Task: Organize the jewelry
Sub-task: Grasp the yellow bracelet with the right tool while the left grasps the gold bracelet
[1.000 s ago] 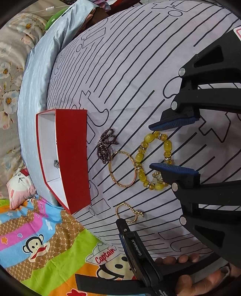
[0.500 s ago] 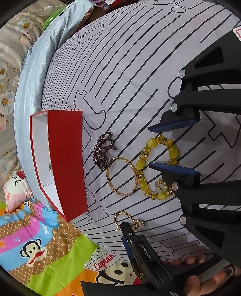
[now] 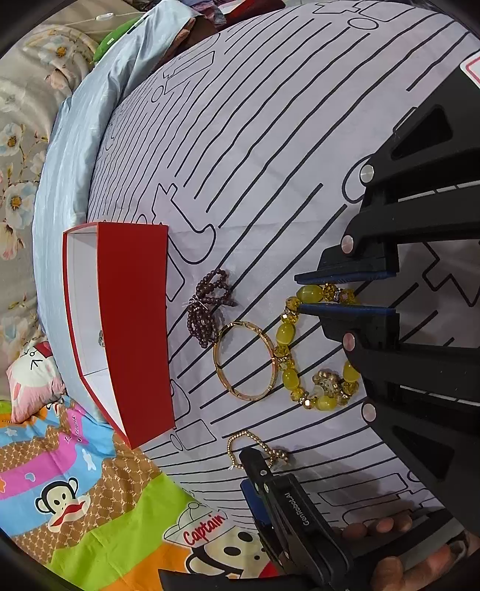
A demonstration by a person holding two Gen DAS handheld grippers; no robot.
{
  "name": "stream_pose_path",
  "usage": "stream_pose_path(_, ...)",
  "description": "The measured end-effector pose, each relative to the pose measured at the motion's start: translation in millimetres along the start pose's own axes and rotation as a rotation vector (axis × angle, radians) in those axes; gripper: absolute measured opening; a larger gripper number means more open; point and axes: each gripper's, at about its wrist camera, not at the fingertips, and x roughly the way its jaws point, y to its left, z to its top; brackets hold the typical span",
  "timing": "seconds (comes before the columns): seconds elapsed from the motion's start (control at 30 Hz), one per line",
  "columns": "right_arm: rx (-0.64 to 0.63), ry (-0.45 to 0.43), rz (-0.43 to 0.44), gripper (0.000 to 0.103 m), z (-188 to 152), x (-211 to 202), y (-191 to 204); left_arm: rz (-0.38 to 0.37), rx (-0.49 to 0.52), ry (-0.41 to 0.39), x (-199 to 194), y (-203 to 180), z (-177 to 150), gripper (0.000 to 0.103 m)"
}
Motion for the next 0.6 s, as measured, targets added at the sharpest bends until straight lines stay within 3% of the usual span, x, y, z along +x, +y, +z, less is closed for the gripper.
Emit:
stream_pose_path(0.23, 0.041, 0.005, 0.035, 0.01, -5, -9, -6, -0.029, -0.033, 0.018, -3, 3, 0, 0.048)
stream_pose_path(0.6, 0.069, -0.033, 0.102, 0.01, 3, -35, -4, -0.006, -0.011, 0.004, 0, 0, 1, 0.045)
